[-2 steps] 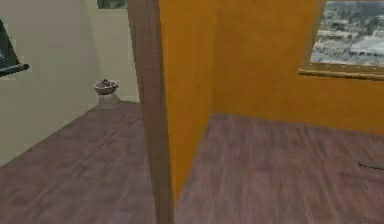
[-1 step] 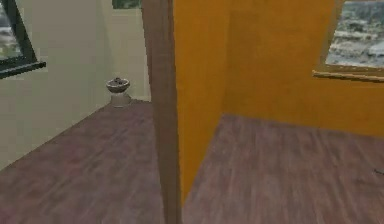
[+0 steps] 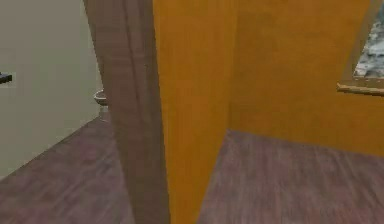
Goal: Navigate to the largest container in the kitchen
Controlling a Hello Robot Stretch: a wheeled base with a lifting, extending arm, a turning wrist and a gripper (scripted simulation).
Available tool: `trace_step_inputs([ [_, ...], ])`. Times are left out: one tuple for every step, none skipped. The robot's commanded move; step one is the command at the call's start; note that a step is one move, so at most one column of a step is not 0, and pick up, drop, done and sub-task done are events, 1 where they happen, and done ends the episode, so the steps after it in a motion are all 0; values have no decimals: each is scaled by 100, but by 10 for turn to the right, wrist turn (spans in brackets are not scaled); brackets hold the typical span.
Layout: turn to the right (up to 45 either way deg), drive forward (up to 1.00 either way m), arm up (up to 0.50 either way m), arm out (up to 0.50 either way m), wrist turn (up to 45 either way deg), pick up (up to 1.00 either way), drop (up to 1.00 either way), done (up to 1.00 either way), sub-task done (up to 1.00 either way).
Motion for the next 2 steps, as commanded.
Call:
trace_step_inputs([
  [-450, 0, 0, 0, 0, 0, 0, 0, 0],
  [-450, 0, 0, 0, 0, 0, 0, 0, 0],
])
